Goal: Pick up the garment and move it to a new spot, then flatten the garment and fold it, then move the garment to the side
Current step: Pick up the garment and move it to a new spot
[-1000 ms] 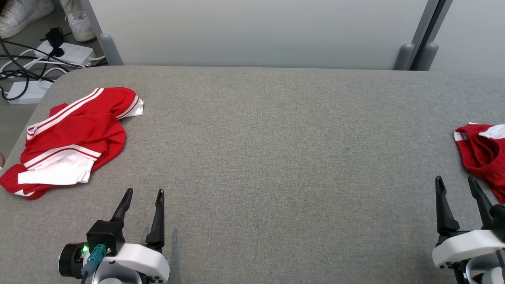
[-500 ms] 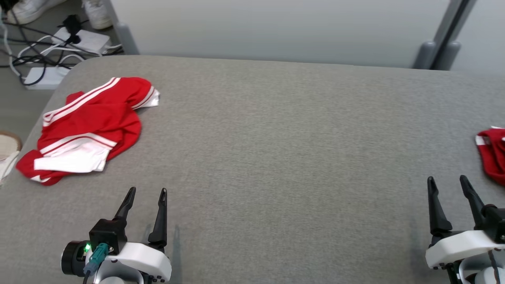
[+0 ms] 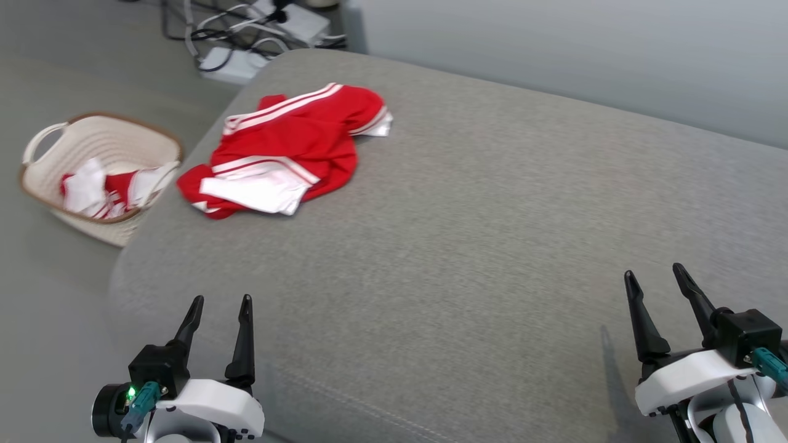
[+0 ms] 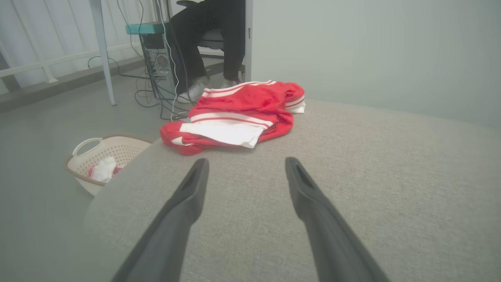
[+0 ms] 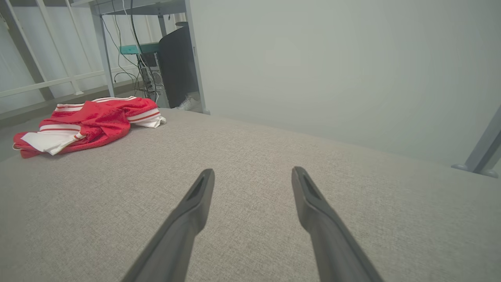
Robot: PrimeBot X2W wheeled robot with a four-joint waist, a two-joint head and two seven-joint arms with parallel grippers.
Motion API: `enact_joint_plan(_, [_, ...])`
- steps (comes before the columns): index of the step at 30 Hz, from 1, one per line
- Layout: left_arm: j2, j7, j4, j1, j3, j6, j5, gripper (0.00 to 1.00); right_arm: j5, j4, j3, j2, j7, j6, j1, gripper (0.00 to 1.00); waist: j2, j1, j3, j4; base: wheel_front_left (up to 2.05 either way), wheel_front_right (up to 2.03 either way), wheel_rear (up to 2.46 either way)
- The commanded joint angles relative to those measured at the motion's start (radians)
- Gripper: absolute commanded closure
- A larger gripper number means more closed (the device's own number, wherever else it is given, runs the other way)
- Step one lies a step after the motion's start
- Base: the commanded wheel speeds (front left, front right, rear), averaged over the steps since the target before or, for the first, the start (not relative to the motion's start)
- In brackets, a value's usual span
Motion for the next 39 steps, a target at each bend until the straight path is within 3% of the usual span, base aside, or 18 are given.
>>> enact_joint_plan(1, [0.010,-0.006,-0.017,-0.009,0.035,0.010,-0.008,0.00,0.007,-0.014,0.026,-0.015,-0.010,0.000,-0.031,0.00,0.0000,0.0000,0.021,0.076,0.00,0.00,0.00])
enact_joint_plan(6, [0.010,-0.006,0.004,-0.013,0.036,0.018,-0.046,0.00,0.010,-0.008,0.061,-0.026,-0.010,0.000,-0.045,0.00,0.0000,0.0000,0.042,0.133,0.00,0.00,0.00])
enact_joint_plan(12, [0.011,-0.006,0.049,-0.068,0.081,-0.019,-0.081,0.00,0.011,-0.005,0.101,-0.036,0.000,0.000,-0.079,0.00,0.0000,0.0000,0.084,0.119,0.00,0.00,0.00])
enact_joint_plan(24, [0.151,-0.006,0.287,-0.464,0.108,-0.102,-0.070,0.00,0.005,-0.045,0.141,-0.084,0.034,0.000,-0.157,0.00,0.0000,0.0000,0.225,-0.004,0.00,0.00,0.00])
enact_joint_plan(31, [0.239,-0.004,0.467,-0.668,0.047,-0.111,-0.105,0.00,0.001,-0.078,0.170,-0.093,0.051,0.000,-0.210,0.00,0.0000,0.0000,0.308,-0.086,0.00,0.00,0.00])
enact_joint_plan(39, [0.323,0.013,0.644,-0.841,-0.047,-0.112,-0.225,0.00,-0.001,-0.100,0.176,-0.094,0.049,0.000,-0.257,0.00,0.0000,0.0000,0.406,-0.189,0.00,0.00,0.00])
